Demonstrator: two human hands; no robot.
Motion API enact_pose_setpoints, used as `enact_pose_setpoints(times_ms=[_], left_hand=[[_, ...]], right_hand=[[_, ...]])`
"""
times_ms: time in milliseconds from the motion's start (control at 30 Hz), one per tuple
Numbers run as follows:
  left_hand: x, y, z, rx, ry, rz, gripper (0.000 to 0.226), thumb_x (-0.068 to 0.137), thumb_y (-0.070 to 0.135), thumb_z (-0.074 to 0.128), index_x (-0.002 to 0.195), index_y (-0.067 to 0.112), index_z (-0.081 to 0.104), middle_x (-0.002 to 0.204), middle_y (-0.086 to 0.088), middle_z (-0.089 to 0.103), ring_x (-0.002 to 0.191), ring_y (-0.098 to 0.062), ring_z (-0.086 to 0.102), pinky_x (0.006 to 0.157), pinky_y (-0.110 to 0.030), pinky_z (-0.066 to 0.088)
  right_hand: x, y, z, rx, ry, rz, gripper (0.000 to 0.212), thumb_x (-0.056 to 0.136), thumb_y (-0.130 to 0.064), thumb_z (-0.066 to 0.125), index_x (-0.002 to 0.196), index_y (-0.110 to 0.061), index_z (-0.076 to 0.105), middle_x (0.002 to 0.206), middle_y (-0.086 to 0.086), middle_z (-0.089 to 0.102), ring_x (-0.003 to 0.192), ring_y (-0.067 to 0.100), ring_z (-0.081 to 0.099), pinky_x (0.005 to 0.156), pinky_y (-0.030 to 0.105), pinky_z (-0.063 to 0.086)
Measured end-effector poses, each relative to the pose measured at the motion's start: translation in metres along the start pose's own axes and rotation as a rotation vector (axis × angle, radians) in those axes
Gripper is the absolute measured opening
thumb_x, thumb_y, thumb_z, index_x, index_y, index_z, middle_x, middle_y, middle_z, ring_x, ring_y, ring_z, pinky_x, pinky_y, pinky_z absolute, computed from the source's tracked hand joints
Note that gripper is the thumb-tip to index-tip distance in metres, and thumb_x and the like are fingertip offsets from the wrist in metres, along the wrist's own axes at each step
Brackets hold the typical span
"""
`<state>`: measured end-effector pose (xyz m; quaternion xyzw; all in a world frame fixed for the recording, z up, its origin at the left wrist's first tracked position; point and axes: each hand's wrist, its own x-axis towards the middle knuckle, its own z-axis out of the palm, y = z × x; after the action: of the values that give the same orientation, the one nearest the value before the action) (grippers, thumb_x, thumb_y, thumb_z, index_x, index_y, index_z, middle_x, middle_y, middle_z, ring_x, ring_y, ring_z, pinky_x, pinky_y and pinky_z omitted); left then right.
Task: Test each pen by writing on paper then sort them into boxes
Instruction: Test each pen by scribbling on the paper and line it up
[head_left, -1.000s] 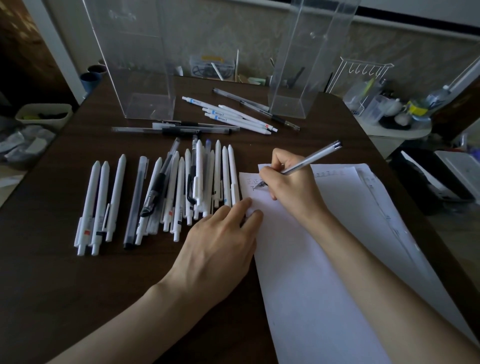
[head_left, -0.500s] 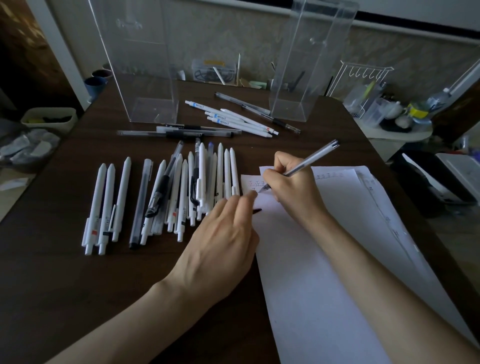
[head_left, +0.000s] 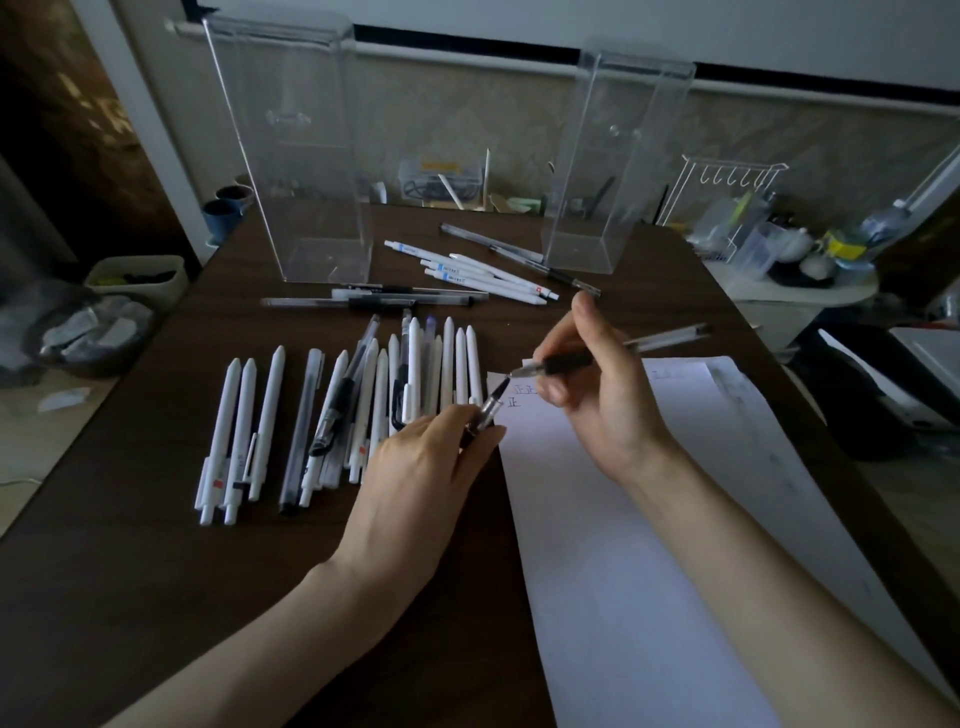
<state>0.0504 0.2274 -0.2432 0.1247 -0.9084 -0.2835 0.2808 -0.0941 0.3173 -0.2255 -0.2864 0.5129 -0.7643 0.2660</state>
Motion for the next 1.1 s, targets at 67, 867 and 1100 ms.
enact_pose_setpoints(times_ms=[67,867,1100], left_hand=[[0.001,-0.001,0.000,0.004,0.003,0.000,0.040,0.084,0.037,0.046,0.098,0.005,0.066,0.077,-0.003,0.067,0.062,-0.013,0.061,0.053,-0.020,0.049],[0.006,-0.009,-0.006,0.032,0.209,-0.010,0.032,0.094,0.026,0.043,0.113,0.006,0.060,0.072,0.002,0.062,0.060,-0.010,0.055,0.054,-0.031,0.048],[0.008,-0.017,-0.022,0.346,0.202,-0.139,0.032,0.089,0.024,0.044,0.111,0.006,0.060,0.055,0.004,0.056,0.052,-0.014,0.055,0.068,-0.040,0.047]], right_hand=[[0.000,0.002,0.001,-0.041,0.042,0.003,0.047,0.093,-0.034,0.047,0.055,-0.008,0.058,0.044,0.004,0.047,0.040,0.013,0.040,0.044,0.024,0.030],[0.022,-0.002,0.034,-0.444,0.033,0.058,0.062,0.080,-0.062,0.033,0.084,-0.006,0.059,0.051,0.001,0.053,0.043,0.007,0.043,0.044,0.017,0.033],[0.102,0.033,0.014,-1.234,-0.025,-0.207,0.023,0.095,-0.009,0.048,0.108,-0.012,0.067,0.111,0.007,0.063,0.107,0.020,0.053,0.088,0.025,0.038]])
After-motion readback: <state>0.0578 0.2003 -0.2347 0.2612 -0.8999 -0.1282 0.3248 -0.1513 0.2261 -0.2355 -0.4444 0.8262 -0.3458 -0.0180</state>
